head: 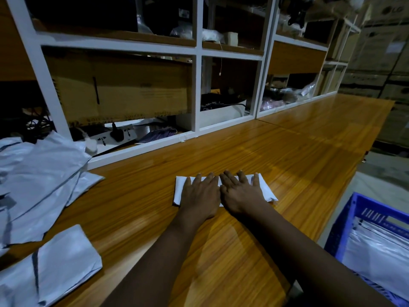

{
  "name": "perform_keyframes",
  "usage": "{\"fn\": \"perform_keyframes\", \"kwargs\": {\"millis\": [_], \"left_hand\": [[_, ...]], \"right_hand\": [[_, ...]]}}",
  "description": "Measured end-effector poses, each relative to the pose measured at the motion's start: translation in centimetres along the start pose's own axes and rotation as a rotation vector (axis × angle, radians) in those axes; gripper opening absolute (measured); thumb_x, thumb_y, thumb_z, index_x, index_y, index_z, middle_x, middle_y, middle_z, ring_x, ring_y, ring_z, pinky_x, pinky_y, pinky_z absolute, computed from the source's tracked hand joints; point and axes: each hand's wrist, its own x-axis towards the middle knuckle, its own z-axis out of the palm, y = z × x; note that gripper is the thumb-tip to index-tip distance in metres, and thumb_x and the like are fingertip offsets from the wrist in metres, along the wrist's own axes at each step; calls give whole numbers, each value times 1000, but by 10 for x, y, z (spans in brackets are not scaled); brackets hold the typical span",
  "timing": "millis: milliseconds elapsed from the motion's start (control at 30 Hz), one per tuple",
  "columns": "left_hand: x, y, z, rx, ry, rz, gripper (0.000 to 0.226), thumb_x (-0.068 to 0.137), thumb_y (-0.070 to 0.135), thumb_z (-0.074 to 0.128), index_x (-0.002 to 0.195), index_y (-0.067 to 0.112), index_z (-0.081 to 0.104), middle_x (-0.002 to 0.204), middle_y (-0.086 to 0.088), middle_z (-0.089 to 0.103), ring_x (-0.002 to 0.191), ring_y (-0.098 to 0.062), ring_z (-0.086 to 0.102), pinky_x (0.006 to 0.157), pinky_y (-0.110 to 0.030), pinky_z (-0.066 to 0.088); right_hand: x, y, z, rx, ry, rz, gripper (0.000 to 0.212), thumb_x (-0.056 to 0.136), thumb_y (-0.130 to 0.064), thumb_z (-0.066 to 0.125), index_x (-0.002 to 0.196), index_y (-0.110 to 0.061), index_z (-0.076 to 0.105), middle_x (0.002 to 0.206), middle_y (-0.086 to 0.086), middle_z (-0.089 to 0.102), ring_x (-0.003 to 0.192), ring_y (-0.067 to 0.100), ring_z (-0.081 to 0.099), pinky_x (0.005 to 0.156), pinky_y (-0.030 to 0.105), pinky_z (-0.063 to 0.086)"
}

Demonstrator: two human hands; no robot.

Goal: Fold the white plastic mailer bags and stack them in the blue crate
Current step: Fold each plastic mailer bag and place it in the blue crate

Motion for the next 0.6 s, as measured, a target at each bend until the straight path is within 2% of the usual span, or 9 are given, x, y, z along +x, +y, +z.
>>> {"fn": "perform_keyframes", "kwargs": {"millis": [200, 400, 500, 600], "left_hand": [[0, 0, 0, 21, -5, -8, 58, 106, 34, 32, 158, 20, 10, 166, 1, 6, 152, -28, 8, 121, -52, 10], [2, -1, 3, 39, 15, -25, 54, 107, 36, 24, 158, 21, 12, 166, 4, 9, 151, -26, 12, 119, -56, 10], [0, 0, 0, 50, 14, -24, 55, 107, 36, 27, 158, 21, 12, 165, 4, 10, 151, -26, 12, 119, -57, 9], [-2, 2, -3, 48, 13, -28, 56, 106, 35, 29, 158, 20, 12, 165, 3, 10, 151, -25, 12, 119, -57, 6]], "right_hand": [[-5, 4, -5, -56, 20, 13, 62, 105, -49, 9, 159, -19, 6, 167, 4, -1, 149, 44, -13, 108, 73, -13], [-9, 13, -2, -46, 62, 43, 60, 105, -46, 8, 159, -18, 7, 167, 1, 4, 149, 44, -12, 108, 71, -14], [-9, 23, 2, -66, 42, 59, 62, 102, -46, 1, 159, -20, 9, 167, 0, 4, 149, 44, -11, 107, 73, -12], [-10, 30, 5, -82, 33, 61, 59, 105, -46, 7, 159, -21, 11, 167, 1, 4, 149, 46, -12, 108, 74, -10]]}}
